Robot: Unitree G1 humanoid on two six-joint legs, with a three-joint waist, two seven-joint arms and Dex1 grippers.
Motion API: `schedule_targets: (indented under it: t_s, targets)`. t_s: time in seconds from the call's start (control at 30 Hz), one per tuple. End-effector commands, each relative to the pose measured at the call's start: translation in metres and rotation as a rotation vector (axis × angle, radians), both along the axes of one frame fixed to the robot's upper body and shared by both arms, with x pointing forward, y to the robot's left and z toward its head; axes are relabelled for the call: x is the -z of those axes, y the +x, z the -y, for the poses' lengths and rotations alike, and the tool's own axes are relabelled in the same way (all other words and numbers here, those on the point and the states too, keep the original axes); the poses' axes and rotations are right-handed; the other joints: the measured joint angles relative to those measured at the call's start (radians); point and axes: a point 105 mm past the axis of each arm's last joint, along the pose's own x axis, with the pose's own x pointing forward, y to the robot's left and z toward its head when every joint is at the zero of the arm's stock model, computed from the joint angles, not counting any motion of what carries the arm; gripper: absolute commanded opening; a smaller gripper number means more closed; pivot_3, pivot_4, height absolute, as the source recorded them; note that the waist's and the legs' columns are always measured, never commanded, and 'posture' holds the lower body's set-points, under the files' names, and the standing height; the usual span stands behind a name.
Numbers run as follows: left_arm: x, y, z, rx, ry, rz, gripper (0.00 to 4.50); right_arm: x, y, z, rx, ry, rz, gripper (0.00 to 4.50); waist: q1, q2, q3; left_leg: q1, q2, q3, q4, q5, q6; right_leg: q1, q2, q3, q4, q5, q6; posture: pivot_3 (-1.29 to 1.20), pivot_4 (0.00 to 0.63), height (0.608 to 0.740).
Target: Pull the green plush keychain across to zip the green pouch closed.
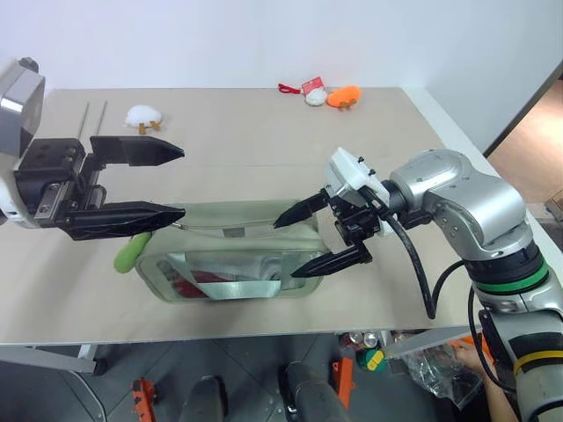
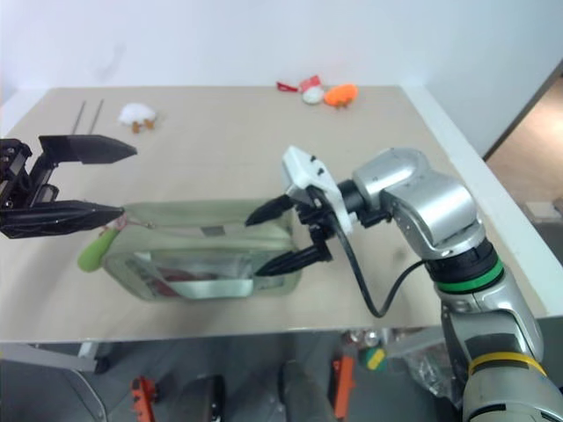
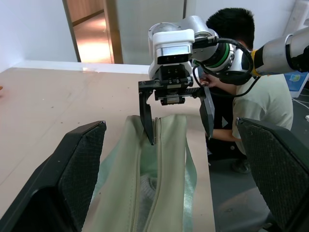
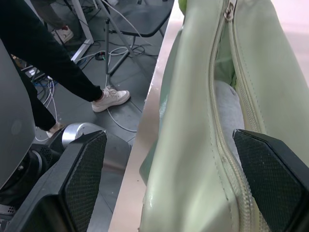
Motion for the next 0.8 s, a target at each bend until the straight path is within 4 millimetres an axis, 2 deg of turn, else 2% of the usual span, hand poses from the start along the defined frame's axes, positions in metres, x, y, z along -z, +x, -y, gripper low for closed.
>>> schedule_targets:
  t_s: [0.03,0.07,0.17,0.4,0.5,0.53,0.7,0.8]
  targets:
    - [-0.012,-0.005,-0.002,-0.007,-0.005,0.056,4.49,0.001,-0.01,0.006,-0.046,-0.031,0.018,4.32,0.0,0.0,0.0,0.0,0.0,0.0,0.0,0.0,0.0,0.0,0.0,0.0,0.0,0.0,0.0,0.0,0.15,0.74]
    - [-0.012,-0.005,-0.002,-0.01,-0.008,0.056,4.49,0.002,-0.01,0.006,-0.045,-0.036,0.022,4.32,0.001,0.0,0.0,0.0,0.0,0.0,0.0,0.0,0.0,0.0,0.0,0.0,0.0,0.0,0.0,0.0,0.15,0.74]
    - [-0.01,-0.004,-0.001,-0.012,-0.013,0.053,4.5,0.005,-0.003,0.004,-0.006,-0.04,0.044,3.65,-0.002,0.0,0.0,0.0,0.0,0.0,0.0,0.0,0.0,0.0,0.0,0.0,0.0,0.0,0.0,0.0,0.15,0.74]
    - [-0.002,0.001,-0.002,-0.034,-0.012,0.031,4.5,0.01,0.007,0.002,0.041,-0.036,0.079,1.12,-0.001,0.0,0.0,0.0,0.0,-0.001,0.0,0.0,0.0,0.0,0.0,0.0,0.0,0.0,0.0,0.0,0.15,0.74]
    - [0.006,0.005,-0.004,-0.058,-0.012,0.007,4.5,0.012,0.007,0.002,0.041,-0.035,0.081,0.24,-0.001,0.0,0.0,0.0,0.0,-0.001,0.0,0.0,0.0,0.0,0.0,0.0,0.0,0.0,0.0,0.0,0.15,0.74]
    - [0.008,0.006,-0.004,-0.061,-0.018,-0.001,4.5,0.013,0.007,0.002,0.041,-0.035,0.08,0.07,-0.001,0.0,0.0,0.0,0.0,-0.001,0.0,0.0,0.0,0.0,0.0,0.0,0.0,0.0,0.0,0.0,0.15,0.74]
    - [0.015,0.009,-0.007,-0.087,-0.039,-0.024,4.5,0.015,0.008,0.005,0.054,-0.034,0.083,0.07,-0.001,0.0,0.0,0.001,0.0,-0.001,0.0,0.0,0.0,0.001,0.0,-0.001,0.0,0.0,-0.001,0.0,0.15,0.74]
    - [0.015,0.013,-0.015,-0.122,-0.07,-0.037,4.5,0.01,0.024,0.012,0.148,-0.033,0.104,0.07,-0.001,0.0,0.0,0.001,0.0,-0.001,0.0,0.0,0.0,0.001,0.0,-0.001,0.0,-0.001,-0.002,0.0,0.15,0.74]
